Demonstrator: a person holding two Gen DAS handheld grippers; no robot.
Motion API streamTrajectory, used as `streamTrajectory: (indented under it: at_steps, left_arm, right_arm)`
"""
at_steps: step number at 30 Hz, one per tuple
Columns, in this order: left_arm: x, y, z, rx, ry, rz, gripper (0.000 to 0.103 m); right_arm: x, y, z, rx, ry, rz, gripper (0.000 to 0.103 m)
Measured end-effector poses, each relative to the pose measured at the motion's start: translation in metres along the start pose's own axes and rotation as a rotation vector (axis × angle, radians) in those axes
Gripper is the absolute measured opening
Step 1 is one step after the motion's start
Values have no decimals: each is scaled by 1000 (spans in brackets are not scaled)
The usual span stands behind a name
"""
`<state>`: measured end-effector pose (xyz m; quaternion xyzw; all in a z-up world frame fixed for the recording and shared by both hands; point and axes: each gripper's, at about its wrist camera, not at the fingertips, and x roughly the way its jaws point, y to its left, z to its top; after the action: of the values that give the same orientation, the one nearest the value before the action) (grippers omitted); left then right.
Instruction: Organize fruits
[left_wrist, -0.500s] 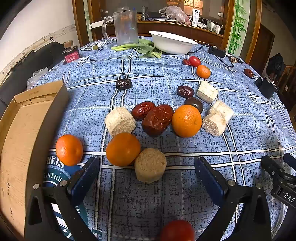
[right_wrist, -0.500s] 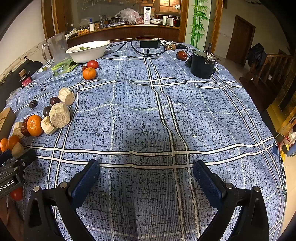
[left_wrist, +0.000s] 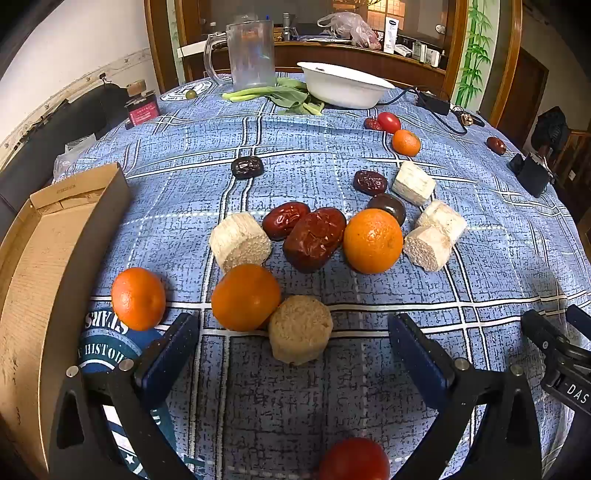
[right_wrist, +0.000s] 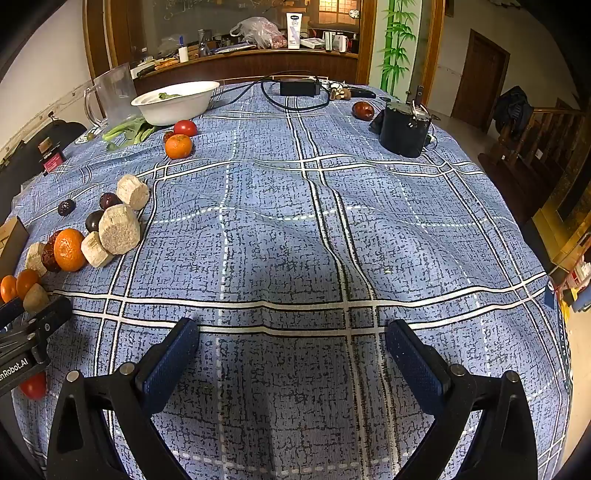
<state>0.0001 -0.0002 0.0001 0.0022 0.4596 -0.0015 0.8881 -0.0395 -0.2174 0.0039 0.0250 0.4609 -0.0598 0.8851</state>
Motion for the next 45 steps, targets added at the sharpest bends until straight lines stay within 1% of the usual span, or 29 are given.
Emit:
streamTrajectory:
  at_steps: [23, 28, 31, 35, 37, 40, 43, 45]
  left_arm:
    - [0, 0, 0, 2, 1, -2, 103]
    - [-4, 3, -3, 34, 31, -22, 103]
    - [-4, 2, -4, 69, 51, -48, 103]
    - [-4, 3, -3, 89, 50, -61, 103]
    - [-4, 2, -4, 98, 48, -64, 103]
    - [-3, 2, -3, 112, 59, -70, 103]
    - [-3, 4, -2, 122, 90, -79, 103]
    - [-7, 8, -3, 109, 104, -78, 102]
  right_arm:
    - [0, 0, 0, 0, 0, 0, 102]
    - [0, 0, 0, 0, 0, 0, 102]
    - [0, 0, 0, 4, 3, 1, 102]
    - [2, -2, 2, 20, 58, 2, 102]
    - [0, 0, 1, 40, 55, -16, 102]
    - [0, 3, 2, 63, 78, -42, 102]
    - [1, 2, 3, 78, 72, -56, 102]
    - [1, 4, 2, 85, 65, -61, 102]
